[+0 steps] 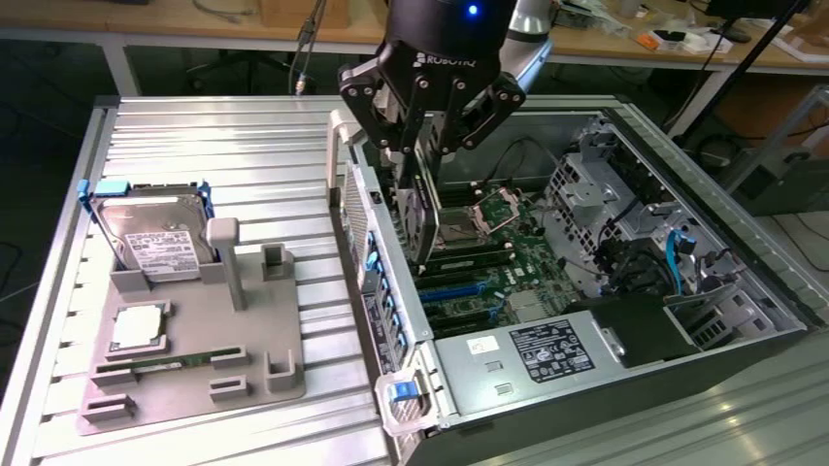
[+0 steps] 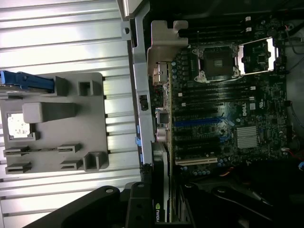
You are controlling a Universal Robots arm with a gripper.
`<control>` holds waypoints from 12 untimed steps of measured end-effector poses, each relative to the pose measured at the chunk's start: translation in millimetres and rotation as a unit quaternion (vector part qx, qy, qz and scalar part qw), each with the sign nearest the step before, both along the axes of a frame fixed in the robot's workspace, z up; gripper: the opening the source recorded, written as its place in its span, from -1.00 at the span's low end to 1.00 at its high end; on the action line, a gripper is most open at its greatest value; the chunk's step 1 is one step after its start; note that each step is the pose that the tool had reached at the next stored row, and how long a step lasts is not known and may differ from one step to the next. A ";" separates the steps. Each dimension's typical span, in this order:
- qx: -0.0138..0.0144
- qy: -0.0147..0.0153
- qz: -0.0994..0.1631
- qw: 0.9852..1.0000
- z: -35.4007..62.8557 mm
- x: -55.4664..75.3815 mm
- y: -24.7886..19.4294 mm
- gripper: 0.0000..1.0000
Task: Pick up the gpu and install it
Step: 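Pick up the gpu and move the gpu toward the slot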
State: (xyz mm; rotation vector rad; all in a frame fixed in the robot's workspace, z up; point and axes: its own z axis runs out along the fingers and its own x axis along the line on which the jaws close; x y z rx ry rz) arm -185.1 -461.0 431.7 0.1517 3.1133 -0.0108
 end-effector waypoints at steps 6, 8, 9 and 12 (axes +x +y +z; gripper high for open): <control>0.000 0.000 0.000 1.000 0.0 0.6 0.0 -0.47; 0.000 0.000 0.000 1.000 0.0 0.7 0.0 -0.47; 0.000 0.000 0.000 1.000 -0.1 0.9 0.0 -0.47; 0.000 0.000 0.000 1.000 0.0 2.0 0.0 -0.47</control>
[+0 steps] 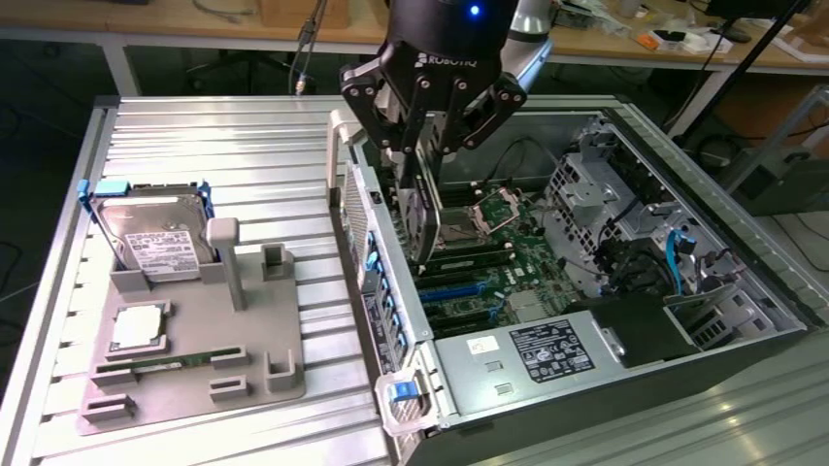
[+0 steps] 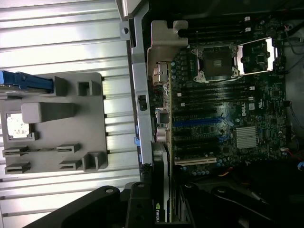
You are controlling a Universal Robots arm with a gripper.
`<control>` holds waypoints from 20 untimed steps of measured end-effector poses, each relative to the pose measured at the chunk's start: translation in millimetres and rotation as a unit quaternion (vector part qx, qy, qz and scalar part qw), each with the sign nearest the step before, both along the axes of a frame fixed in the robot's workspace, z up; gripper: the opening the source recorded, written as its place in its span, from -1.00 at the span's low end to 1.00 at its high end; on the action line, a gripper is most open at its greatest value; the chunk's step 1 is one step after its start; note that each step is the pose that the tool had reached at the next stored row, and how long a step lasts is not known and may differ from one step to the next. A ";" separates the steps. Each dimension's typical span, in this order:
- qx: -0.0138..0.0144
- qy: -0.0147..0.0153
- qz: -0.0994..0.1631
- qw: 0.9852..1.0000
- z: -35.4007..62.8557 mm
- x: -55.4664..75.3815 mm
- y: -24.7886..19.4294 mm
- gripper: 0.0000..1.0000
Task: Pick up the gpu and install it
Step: 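Pick up the gpu and move the gpu toward the slot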
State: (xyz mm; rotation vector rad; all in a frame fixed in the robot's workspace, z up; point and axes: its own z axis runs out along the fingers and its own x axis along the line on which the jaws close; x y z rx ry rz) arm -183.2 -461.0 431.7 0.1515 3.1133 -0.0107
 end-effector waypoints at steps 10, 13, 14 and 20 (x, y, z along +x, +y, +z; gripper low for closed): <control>0.000 0.000 0.000 1.000 0.0 8.7 0.0 -0.47; 0.000 0.000 0.000 1.000 0.0 11.3 0.0 -0.47; 0.000 0.000 0.000 1.000 0.0 12.2 0.0 -0.47; 0.000 0.000 0.000 1.000 0.0 16.4 0.0 -0.47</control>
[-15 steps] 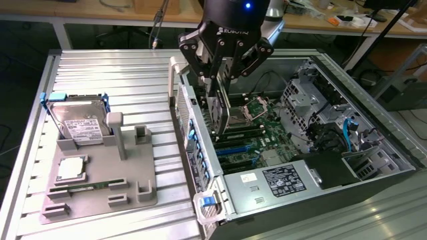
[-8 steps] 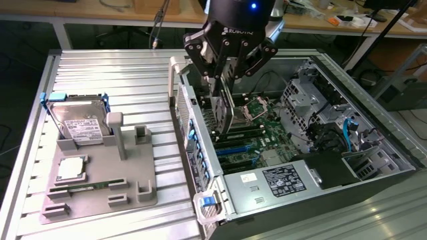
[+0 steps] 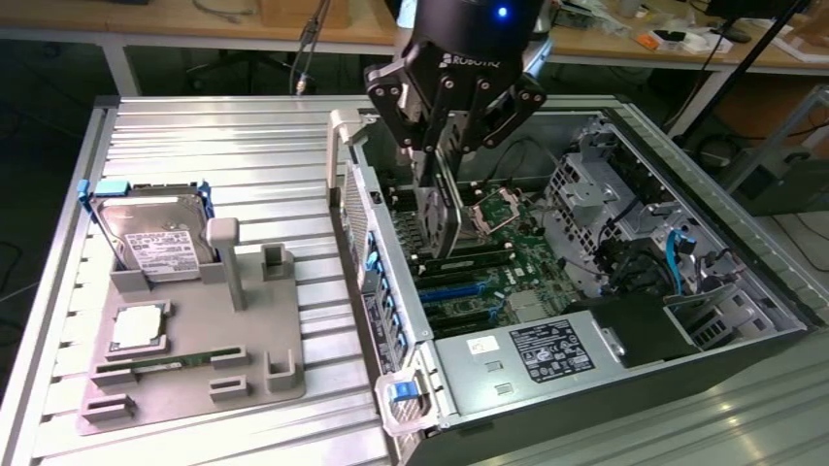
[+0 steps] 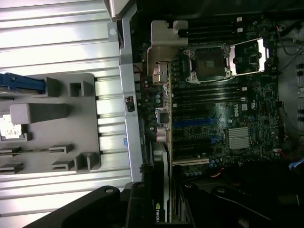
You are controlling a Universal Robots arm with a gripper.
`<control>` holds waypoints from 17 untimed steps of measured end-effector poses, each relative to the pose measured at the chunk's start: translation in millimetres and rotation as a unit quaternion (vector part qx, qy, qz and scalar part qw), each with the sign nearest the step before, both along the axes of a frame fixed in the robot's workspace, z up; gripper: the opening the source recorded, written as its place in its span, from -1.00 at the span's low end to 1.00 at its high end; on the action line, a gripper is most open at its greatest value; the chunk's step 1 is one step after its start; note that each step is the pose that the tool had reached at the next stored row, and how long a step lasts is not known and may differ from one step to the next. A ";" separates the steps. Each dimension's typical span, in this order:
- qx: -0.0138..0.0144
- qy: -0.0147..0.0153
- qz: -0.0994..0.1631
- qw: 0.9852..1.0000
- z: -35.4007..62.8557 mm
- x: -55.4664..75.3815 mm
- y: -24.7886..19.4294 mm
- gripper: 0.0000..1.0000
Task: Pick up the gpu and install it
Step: 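Pick up the gpu and move the gpu toward the slot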
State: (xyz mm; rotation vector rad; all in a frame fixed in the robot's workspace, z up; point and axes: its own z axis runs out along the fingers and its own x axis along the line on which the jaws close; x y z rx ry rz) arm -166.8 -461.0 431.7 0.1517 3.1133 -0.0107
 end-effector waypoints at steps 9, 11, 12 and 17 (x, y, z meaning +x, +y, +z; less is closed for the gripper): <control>0.000 0.000 0.000 1.000 0.0 6.5 0.0 -0.47; 0.000 0.000 0.000 1.000 0.0 7.9 0.0 -0.47; 0.000 0.000 0.000 1.000 0.0 8.7 0.0 -0.47; 0.000 0.000 0.000 1.000 0.0 12.8 0.0 -0.47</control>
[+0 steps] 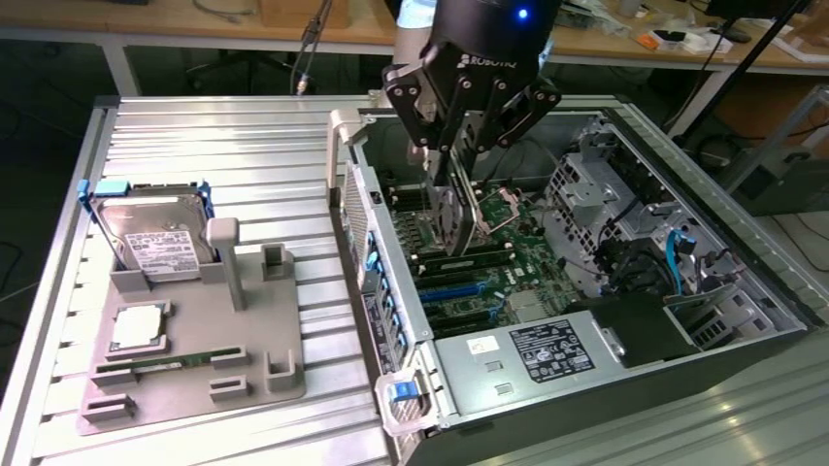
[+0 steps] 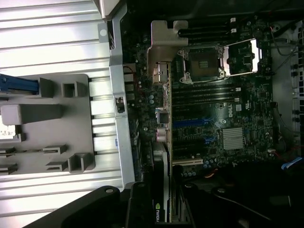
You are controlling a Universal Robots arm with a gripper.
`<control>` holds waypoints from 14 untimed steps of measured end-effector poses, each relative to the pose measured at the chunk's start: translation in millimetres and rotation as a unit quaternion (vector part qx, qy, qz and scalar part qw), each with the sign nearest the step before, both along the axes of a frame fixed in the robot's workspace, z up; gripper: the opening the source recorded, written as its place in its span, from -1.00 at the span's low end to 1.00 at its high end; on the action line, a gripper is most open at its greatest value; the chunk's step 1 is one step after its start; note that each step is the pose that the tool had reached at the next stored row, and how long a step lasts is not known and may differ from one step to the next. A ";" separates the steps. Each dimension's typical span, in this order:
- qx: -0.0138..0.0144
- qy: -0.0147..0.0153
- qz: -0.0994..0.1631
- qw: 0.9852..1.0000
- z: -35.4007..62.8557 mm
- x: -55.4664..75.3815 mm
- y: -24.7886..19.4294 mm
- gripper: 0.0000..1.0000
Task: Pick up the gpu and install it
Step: 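Pick up the gpu and move the gpu toward the slot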
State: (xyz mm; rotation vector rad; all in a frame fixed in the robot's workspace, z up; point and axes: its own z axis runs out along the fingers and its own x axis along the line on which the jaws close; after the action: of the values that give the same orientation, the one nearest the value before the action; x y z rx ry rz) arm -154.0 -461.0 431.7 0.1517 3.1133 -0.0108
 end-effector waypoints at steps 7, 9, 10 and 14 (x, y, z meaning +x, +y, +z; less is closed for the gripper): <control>0.000 0.000 0.000 1.000 0.0 5.8 0.0 -0.47; 0.000 0.000 0.000 1.000 0.0 7.7 0.0 -0.47; 0.000 0.000 0.000 1.000 0.0 8.7 0.0 -0.47; 0.000 0.000 0.000 1.000 0.0 13.5 0.0 -0.47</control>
State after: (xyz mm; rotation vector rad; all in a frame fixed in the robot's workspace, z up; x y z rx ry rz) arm -140.5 -461.0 431.7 0.1515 3.1133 -0.0108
